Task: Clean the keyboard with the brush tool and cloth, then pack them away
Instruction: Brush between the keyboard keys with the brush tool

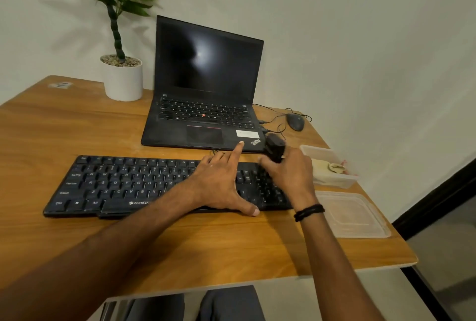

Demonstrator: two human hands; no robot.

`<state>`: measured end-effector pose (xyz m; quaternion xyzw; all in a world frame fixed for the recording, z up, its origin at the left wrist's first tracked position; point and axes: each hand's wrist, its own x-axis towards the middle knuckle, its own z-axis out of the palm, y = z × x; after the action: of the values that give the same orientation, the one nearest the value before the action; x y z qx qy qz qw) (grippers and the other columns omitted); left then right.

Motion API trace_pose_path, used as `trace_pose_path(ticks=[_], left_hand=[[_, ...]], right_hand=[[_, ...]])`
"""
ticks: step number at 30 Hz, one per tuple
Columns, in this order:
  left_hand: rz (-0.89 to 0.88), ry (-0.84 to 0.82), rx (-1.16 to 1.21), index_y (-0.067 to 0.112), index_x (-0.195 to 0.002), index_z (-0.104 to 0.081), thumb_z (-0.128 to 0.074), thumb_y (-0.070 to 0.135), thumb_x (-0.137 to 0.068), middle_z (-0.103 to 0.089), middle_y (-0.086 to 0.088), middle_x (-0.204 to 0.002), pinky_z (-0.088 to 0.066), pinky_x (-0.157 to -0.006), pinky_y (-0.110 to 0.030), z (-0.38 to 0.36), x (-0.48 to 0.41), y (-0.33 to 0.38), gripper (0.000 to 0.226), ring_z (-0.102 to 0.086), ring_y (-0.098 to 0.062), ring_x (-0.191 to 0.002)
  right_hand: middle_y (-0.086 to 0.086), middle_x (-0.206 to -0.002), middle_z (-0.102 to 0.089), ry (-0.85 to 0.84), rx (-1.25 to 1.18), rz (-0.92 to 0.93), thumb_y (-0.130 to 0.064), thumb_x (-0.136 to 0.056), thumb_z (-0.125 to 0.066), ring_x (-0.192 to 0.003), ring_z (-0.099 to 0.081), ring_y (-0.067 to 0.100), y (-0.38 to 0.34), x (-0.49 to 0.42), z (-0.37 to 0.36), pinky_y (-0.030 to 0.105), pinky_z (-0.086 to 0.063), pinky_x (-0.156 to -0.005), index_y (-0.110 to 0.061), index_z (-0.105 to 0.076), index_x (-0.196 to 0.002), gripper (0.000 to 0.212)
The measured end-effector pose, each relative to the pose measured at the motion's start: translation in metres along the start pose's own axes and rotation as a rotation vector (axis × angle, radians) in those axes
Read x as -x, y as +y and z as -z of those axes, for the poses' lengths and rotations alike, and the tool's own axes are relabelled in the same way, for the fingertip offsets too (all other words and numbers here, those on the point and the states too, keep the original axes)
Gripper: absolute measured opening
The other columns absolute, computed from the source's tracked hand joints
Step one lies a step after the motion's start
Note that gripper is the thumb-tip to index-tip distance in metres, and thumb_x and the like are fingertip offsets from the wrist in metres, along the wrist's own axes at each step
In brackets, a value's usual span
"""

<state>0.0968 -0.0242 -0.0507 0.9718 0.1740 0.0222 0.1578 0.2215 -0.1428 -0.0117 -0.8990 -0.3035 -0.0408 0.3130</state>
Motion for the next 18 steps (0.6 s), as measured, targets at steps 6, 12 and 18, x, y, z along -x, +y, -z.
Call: trace_pose_path(ticks=[6, 12, 18], left_hand=[[0.004, 0.012, 0.001, 0.018, -0.16, 0.022, -0.068, 0.092, -0.058, -0.023, -0.01, -0.166, -0.011, -0.125, -0.046, 0.002, -0.001, 0.0, 0.155, -0.024, -0.028, -0.151], [-0.002, 0.012, -0.002, 0.02, -0.16, 0.02, -0.067, 0.092, -0.058, -0.023, -0.01, -0.166, -0.012, -0.124, -0.046, -0.001, 0.0, 0.002, 0.153, -0.023, -0.029, -0.151], [-0.006, 0.005, -0.003, 0.02, -0.16, 0.021, -0.066, 0.094, -0.056, -0.021, -0.01, -0.167, -0.013, -0.126, -0.048, -0.003, -0.002, 0.0, 0.154, -0.022, -0.029, -0.152]], right_hand=[[0.003, -0.102, -0.072, 0.112, 0.074, -0.072, -0.044, -0.087, -0.069, -0.096, -0.064, 0.021, 0.001, 0.001, 0.006, 0.026, -0.044, -0.072, -0.014, -0.067, -0.11, 0.037], [-0.009, -0.088, -0.066, -0.031, 0.017, 0.017, -0.046, -0.086, -0.071, -0.079, -0.058, 0.006, -0.002, 0.015, 0.007, 0.015, -0.037, -0.059, -0.02, -0.069, -0.107, 0.034], [-0.003, -0.098, -0.07, 0.029, 0.042, 0.036, -0.043, -0.088, -0.069, -0.082, -0.059, 0.007, -0.005, 0.026, 0.002, 0.006, -0.034, -0.056, -0.017, -0.069, -0.109, 0.034]])
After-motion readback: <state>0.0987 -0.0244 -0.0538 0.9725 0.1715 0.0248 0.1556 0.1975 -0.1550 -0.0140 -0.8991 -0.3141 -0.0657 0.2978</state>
